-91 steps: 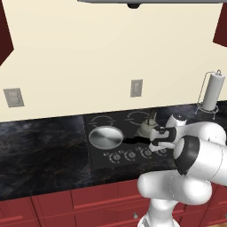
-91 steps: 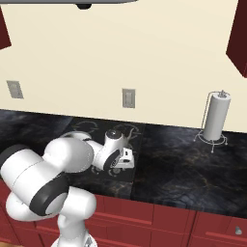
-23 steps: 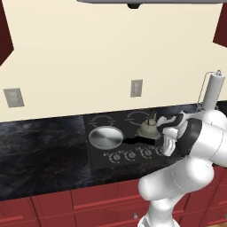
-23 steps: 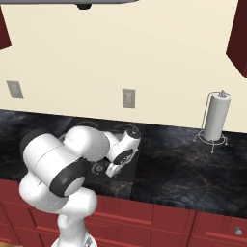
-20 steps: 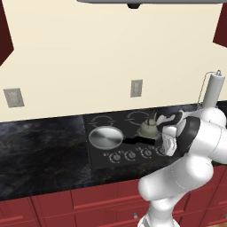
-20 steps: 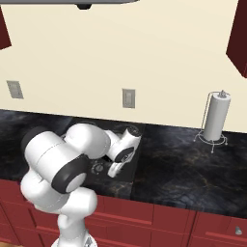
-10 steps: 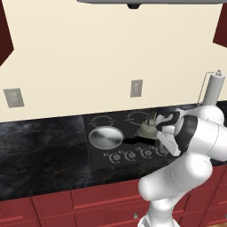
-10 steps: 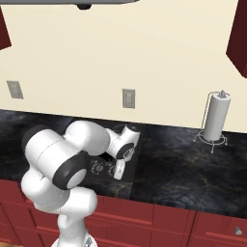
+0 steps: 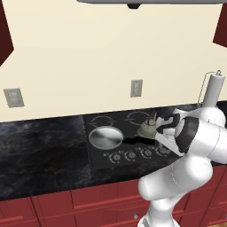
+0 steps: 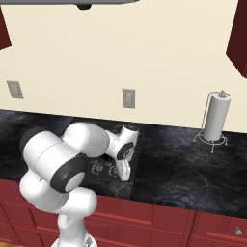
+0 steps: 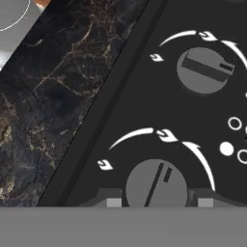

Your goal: Pick the kettle from the counter and place it on a stove burner. Then turn the burner on.

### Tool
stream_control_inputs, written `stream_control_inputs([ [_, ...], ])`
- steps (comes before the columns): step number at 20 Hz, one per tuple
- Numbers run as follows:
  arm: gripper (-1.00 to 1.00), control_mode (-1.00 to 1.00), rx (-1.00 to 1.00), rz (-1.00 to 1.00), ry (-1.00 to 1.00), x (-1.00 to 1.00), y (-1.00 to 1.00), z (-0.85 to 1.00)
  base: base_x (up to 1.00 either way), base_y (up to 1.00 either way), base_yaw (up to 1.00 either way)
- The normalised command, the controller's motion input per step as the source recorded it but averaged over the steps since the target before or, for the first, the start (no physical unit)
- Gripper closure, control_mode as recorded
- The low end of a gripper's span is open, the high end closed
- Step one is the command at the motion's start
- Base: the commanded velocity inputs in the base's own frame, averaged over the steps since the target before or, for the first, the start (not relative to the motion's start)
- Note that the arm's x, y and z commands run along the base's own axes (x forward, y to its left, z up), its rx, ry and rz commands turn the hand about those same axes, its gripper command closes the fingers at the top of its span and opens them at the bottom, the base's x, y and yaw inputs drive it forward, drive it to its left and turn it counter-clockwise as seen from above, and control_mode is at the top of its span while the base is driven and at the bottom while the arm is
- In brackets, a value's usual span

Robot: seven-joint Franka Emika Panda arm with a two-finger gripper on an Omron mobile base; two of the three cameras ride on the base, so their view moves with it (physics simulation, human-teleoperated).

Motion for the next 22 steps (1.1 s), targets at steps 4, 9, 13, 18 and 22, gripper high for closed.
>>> stream_control_inputs([
  [4,1.00,-1.00,-0.01,0.32,-0.04,-0.56,-0.03,-0.19,0.00,0.00,0.00],
  [9,1.00,-1.00,0.00,0.15,-0.08,-0.26,-0.01,-0.01,0.00,0.00,0.00],
  [13,-1.00,-1.00,0.00,0.00,0.00,0.00,0.00,0.00,0.00,0.00,0.00],
  [18,-1.00,-1.00,0.00,0.00,-0.22,-0.05,0.00,0.70,0.00,0.00,0.00],
  [22,-1.00,-1.00,0.00,0.00,-0.45,-0.06,-0.02,1.00,0.00,0.00,0.00],
])
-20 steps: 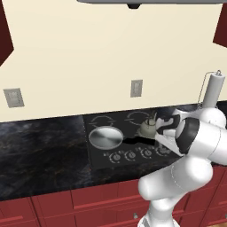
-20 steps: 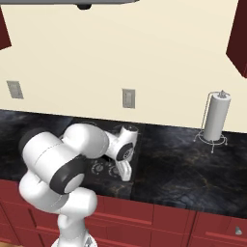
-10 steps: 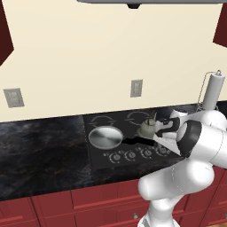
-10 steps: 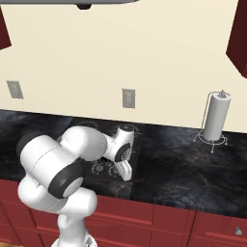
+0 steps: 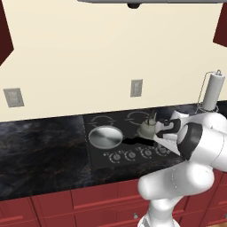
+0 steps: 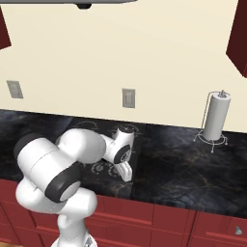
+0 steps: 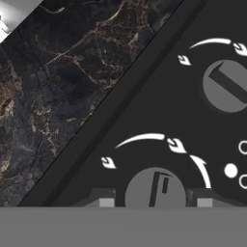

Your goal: Pick the kettle from the counter and place it on a stove burner. Then turn the burner on.

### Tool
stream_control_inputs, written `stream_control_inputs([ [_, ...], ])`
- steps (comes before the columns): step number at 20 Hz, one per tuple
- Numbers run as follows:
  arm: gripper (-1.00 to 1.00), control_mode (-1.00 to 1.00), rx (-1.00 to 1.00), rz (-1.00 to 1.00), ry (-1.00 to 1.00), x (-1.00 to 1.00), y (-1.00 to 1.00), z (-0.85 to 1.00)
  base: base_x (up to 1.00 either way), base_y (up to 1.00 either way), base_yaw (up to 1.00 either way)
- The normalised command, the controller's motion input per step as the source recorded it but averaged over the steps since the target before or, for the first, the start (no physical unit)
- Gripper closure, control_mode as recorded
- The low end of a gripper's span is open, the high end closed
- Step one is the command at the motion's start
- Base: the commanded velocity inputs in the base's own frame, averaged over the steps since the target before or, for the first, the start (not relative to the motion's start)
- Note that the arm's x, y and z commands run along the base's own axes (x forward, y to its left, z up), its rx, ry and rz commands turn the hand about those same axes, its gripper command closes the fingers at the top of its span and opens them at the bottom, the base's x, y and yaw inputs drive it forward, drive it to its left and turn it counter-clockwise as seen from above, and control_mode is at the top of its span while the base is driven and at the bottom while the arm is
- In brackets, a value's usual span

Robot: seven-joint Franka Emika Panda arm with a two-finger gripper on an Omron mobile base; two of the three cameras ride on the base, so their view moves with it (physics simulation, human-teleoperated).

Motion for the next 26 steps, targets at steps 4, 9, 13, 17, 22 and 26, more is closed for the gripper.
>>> stream_control_inputs([
  [4,-1.00,-1.00,0.00,-0.06,-0.51,0.00,0.00,1.00,0.00,0.00,0.00],
  [9,-1.00,-1.00,0.00,-0.04,-0.19,-0.02,0.00,0.46,0.00,0.00,0.00],
  [13,-1.00,-1.00,0.00,-0.06,-0.09,-0.04,-0.01,0.12,0.00,0.00,0.00],
  [17,-1.00,-1.00,0.00,-0.27,-0.35,-0.03,0.00,0.80,0.00,0.00,0.00],
  [22,-1.00,-1.00,0.00,-0.34,-0.48,-0.03,0.00,1.00,0.00,0.00,0.00],
  [26,-1.00,-1.00,0.00,-0.26,-0.42,-0.81,-0.03,0.98,0.00,0.00,0.00],
])
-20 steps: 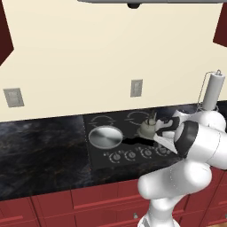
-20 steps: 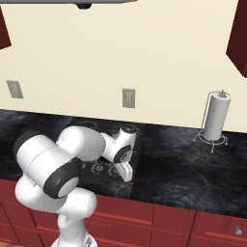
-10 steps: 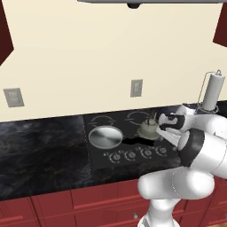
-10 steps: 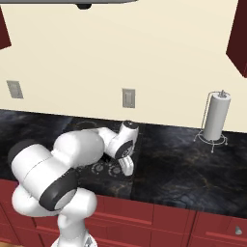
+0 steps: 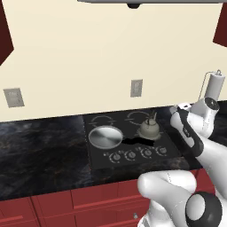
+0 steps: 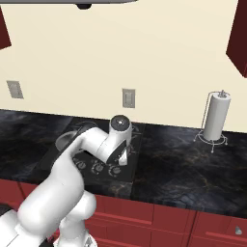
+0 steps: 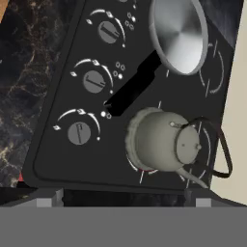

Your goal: Pick the kettle from the counter and place it on a stove burner. Then turn the burner on.

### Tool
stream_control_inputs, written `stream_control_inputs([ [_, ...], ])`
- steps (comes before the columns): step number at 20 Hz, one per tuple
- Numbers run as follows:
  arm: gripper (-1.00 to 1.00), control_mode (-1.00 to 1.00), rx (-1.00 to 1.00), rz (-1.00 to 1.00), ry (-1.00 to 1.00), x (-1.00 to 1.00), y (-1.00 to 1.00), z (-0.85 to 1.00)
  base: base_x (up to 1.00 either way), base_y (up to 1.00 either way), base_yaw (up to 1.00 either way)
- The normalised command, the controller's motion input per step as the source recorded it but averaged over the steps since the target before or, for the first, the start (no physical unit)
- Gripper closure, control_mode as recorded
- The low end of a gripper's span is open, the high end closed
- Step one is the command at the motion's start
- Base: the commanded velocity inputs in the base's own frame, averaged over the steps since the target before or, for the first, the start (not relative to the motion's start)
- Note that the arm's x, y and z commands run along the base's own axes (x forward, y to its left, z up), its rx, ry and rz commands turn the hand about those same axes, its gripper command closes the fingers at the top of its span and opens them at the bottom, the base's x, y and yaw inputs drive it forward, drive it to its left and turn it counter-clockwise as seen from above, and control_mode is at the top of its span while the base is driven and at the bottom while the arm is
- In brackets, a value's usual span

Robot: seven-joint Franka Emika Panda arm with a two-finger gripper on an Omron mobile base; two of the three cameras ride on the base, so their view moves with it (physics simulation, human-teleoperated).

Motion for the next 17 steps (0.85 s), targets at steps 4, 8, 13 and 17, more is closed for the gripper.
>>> stream_control_inputs([
  [4,-1.00,-1.00,0.04,-0.09,-0.45,-1.00,-0.08,0.42,0.00,0.00,0.00],
  [8,-1.00,-1.00,0.05,0.00,-0.41,-1.00,-0.27,0.00,0.00,0.00,0.00],
  [13,-1.00,-1.00,0.07,-0.09,-0.43,-1.00,-0.31,-0.08,0.00,0.00,0.00],
  [17,-1.00,-1.00,0.02,-0.10,-0.05,-0.24,-0.20,0.00,0.00,0.00,0.00],
])
